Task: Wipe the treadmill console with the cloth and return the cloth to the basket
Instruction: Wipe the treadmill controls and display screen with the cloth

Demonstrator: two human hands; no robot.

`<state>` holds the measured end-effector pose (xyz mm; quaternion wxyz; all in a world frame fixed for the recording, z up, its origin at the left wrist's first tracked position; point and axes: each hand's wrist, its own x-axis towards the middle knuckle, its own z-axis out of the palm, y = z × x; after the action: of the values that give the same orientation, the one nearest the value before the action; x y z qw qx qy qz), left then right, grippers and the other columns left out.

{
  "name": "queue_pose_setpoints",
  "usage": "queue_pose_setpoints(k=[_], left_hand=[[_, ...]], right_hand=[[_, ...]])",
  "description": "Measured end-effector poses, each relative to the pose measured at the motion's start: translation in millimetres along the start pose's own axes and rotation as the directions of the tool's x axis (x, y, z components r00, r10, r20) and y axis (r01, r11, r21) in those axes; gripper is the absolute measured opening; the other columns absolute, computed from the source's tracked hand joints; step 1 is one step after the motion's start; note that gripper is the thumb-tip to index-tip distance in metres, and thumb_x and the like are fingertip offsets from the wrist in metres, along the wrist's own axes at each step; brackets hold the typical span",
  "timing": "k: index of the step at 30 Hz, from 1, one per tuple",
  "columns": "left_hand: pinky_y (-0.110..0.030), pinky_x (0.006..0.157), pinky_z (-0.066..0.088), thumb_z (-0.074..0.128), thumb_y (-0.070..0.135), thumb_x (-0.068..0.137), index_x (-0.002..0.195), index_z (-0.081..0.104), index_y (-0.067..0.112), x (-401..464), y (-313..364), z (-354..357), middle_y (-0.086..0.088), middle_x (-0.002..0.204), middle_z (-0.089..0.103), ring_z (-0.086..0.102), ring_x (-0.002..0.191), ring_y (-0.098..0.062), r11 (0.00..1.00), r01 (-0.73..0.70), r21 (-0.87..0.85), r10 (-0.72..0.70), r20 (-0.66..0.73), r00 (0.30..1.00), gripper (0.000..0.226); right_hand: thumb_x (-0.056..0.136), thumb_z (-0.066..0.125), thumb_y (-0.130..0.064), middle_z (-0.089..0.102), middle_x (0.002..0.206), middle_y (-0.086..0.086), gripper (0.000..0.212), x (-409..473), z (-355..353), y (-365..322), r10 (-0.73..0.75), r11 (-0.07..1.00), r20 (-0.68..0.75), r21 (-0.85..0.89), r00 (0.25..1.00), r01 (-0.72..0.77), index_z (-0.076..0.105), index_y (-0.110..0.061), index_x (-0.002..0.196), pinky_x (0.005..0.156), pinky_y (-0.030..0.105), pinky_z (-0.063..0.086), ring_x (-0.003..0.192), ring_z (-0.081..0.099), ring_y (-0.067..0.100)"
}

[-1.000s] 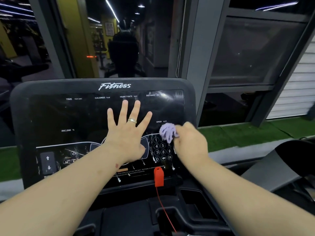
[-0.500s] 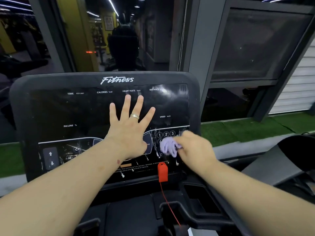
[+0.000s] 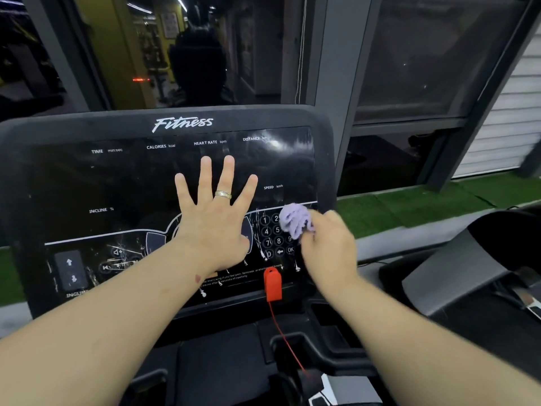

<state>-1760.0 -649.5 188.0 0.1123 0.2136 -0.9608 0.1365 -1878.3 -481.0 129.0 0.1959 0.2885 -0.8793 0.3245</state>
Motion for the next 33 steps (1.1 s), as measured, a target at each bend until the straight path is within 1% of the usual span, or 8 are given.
queue_pose_setpoints(k=[5,10,15,20,24,27,29,33], left_hand=[[-0.075,0.114,-0.009,0.057,0.048,0.081,0.157,-0.022,0.038,-1,-1,-1,-0.011,0.160,-0.042,-0.040,0.143,-0.046,1.000,-0.008,0.008,0.009,-0.005,1.000,0.110],[-0.076,0.114,-0.009,0.057,0.048,0.081,0.157,-0.023,0.038,0,0,0,-0.012,0.159,-0.042,-0.040,0.143,-0.046,1.000,-0.006,0.014,0.006,0.001,1.000,0.110],[-0.076,0.114,-0.009,0.057,0.048,0.081,0.157,-0.021,0.038,-1,0,-1,-0.012,0.160,-0.041,-0.039,0.143,-0.047,1.000,-0.013,0.017,0.013,-0.006,1.000,0.110],[-0.075,0.114,-0.011,0.057,0.048,0.082,0.156,-0.024,0.039,-1,-2,-1,-0.011,0.159,-0.042,-0.039,0.143,-0.046,1.000,-0.012,0.015,0.012,0.003,1.000,0.110],[-0.075,0.114,-0.010,0.059,0.047,0.081,0.157,-0.022,0.039,-1,-3,-2,-0.011,0.160,-0.040,-0.038,0.144,-0.045,1.000,-0.017,0.010,0.017,-0.003,1.000,0.111],[-0.075,0.114,-0.009,0.059,0.049,0.082,0.156,-0.023,0.038,-2,-2,-2,-0.011,0.160,-0.041,-0.039,0.144,-0.046,1.000,-0.016,0.021,0.016,0.006,1.000,0.112],[-0.075,0.114,-0.009,0.059,0.049,0.082,0.156,-0.024,0.038,-1,-1,-1,-0.011,0.160,-0.042,-0.039,0.144,-0.046,1.000,-0.016,0.024,0.015,0.005,1.000,0.111],[-0.076,0.114,-0.008,0.059,0.051,0.082,0.156,-0.024,0.038,-1,-1,0,-0.012,0.159,-0.042,-0.038,0.144,-0.047,0.999,-0.017,0.027,0.017,0.007,1.000,0.112]], right_hand=[[0.079,0.061,-0.009,0.041,0.074,-0.004,0.012,-8,-6,10,-0.146,0.988,0.159,-0.033,0.976,0.153,0.064,-0.022,0.079,0.052,0.031,0.037,0.062,0.049,0.024],[0.079,0.059,-0.004,0.039,0.072,-0.002,0.015,10,-8,8,0.001,1.000,-0.041,0.006,0.999,-0.001,0.059,-0.019,0.075,0.050,0.032,0.030,0.058,0.044,0.023],[0.079,0.064,-0.010,0.039,0.074,-0.006,0.013,-16,-4,12,-0.197,0.977,0.153,-0.049,0.968,0.207,0.065,-0.023,0.078,0.048,0.030,0.038,0.059,0.048,0.022],[0.083,0.059,-0.011,0.039,0.075,-0.003,0.009,30,-17,17,-0.031,0.997,-0.032,-0.075,0.999,0.029,0.061,-0.020,0.080,0.049,0.030,0.030,0.061,0.047,0.023],[0.074,0.066,-0.003,0.038,0.076,-0.003,0.022,-30,3,22,-0.159,0.987,0.087,-0.025,0.983,0.162,0.067,-0.019,0.088,0.048,0.027,0.030,0.058,0.042,0.021],[0.075,0.066,-0.010,0.043,0.076,-0.002,0.019,-12,-6,31,-0.270,0.952,0.181,-0.097,0.946,0.291,0.068,-0.024,0.089,0.049,0.028,0.036,0.061,0.052,0.026],[0.081,0.062,-0.015,0.043,0.076,-0.003,0.008,16,-15,29,-0.156,0.979,0.099,-0.118,0.983,0.167,0.063,-0.022,0.081,0.052,0.030,0.037,0.063,0.052,0.025],[0.080,0.058,-0.006,0.042,0.078,-0.001,0.014,-1,-3,13,-0.007,1.000,-0.022,0.012,1.000,0.008,0.062,-0.018,0.088,0.054,0.033,0.038,0.063,0.046,0.023]])
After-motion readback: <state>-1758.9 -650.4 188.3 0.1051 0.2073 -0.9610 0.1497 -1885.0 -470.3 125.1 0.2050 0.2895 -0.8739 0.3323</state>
